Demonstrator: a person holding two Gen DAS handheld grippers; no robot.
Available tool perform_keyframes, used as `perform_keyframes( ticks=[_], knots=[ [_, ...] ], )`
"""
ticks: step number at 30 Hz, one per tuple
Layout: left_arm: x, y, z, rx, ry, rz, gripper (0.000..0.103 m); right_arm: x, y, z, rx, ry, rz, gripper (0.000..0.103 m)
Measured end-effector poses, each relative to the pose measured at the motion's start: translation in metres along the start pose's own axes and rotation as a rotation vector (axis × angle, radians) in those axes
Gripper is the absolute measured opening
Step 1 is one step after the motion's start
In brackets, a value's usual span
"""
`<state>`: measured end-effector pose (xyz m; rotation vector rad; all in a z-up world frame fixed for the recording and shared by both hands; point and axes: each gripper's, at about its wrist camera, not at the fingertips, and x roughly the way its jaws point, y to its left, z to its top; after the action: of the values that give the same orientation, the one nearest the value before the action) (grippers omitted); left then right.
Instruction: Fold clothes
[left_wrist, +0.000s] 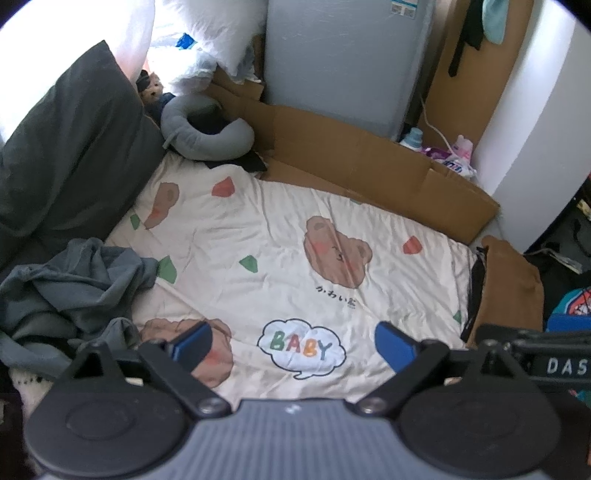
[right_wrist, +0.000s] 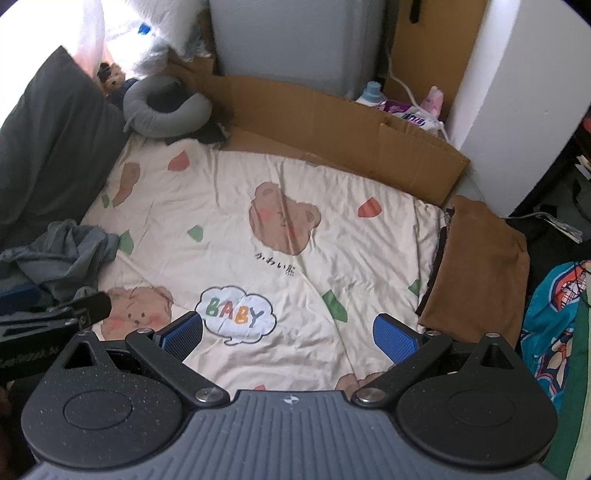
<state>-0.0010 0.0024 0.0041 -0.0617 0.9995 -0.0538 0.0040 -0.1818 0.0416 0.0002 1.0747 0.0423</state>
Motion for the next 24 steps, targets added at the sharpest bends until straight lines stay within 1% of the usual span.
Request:
perform_keyframes(
  ticks=[3,6,14,18,24],
  knots=[
    [0.001,0.002,0.002,-0.016,0.002,-0.013,0.096,-0.002,0.0,0.0,-0.006,-0.009,-0.009,0.101],
    [0.001,0.003,0.003,-0.012,0.002,-0.016,0.096,-0.002,-0.004,0.002,0.005,-0.007,-0.001,0.101],
    [-0.003,0.012,0.007,-0.001,-0.031,-0.016,0.096,-0.002,-0.008,0.006,0.021,-0.016,0.01,0.101],
    [-0.004,0.026,0.011,-0.02,-0.042,-0.016,0.094,-0.004,-0.006,0.011,0.012,-0.038,0.012,0.101],
    [-0.007,0.058,0.021,-0.06,-0.054,-0.017,0.093,-0.011,0.002,0.025,-0.003,-0.079,0.031,0.101]
  ],
)
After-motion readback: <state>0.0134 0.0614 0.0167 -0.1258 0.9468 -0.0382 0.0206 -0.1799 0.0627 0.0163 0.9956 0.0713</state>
